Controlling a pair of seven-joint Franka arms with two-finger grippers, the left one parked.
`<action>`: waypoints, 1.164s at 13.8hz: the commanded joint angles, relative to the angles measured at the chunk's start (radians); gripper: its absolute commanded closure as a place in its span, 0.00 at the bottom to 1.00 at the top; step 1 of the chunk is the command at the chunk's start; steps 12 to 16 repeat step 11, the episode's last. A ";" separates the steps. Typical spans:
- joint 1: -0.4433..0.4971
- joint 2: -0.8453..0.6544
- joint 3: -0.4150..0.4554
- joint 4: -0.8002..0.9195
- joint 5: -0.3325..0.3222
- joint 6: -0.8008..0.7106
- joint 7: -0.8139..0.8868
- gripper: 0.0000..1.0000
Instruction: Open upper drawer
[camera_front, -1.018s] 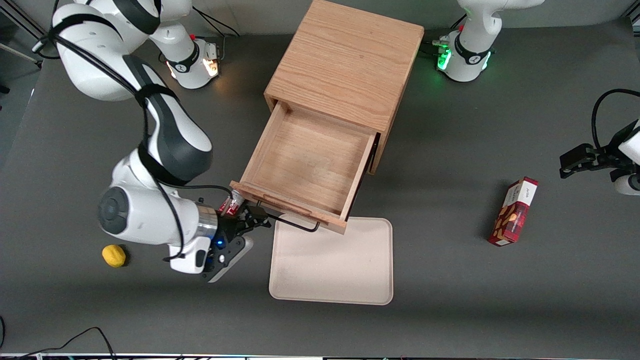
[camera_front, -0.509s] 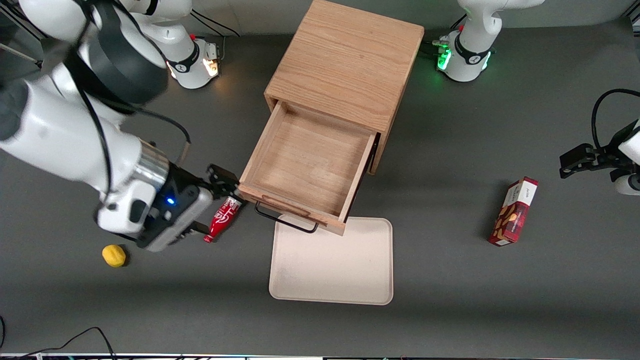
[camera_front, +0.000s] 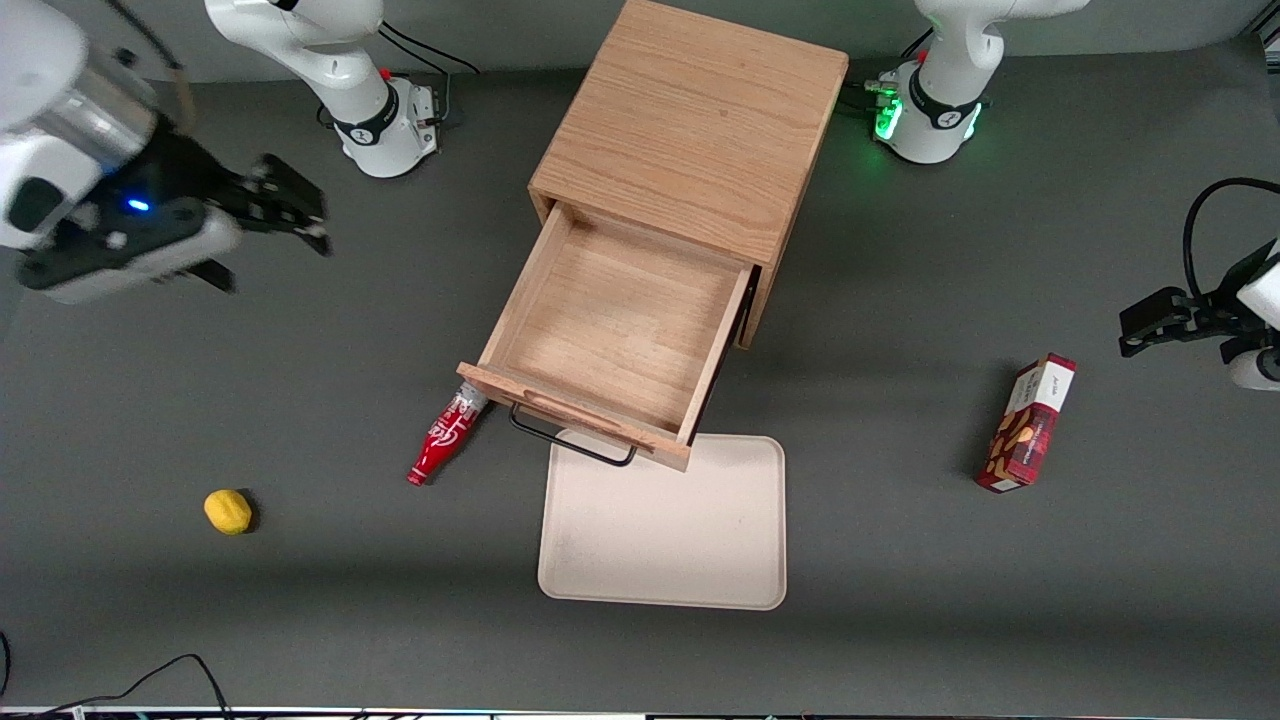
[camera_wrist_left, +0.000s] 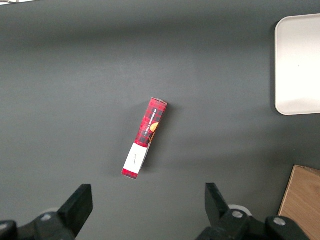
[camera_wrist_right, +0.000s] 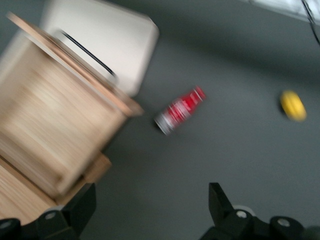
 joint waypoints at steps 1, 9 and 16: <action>-0.007 -0.174 -0.093 -0.224 0.000 -0.026 0.029 0.00; -0.007 -0.546 -0.276 -0.844 0.083 0.298 0.083 0.00; -0.005 -0.535 -0.302 -0.827 0.083 0.275 0.085 0.00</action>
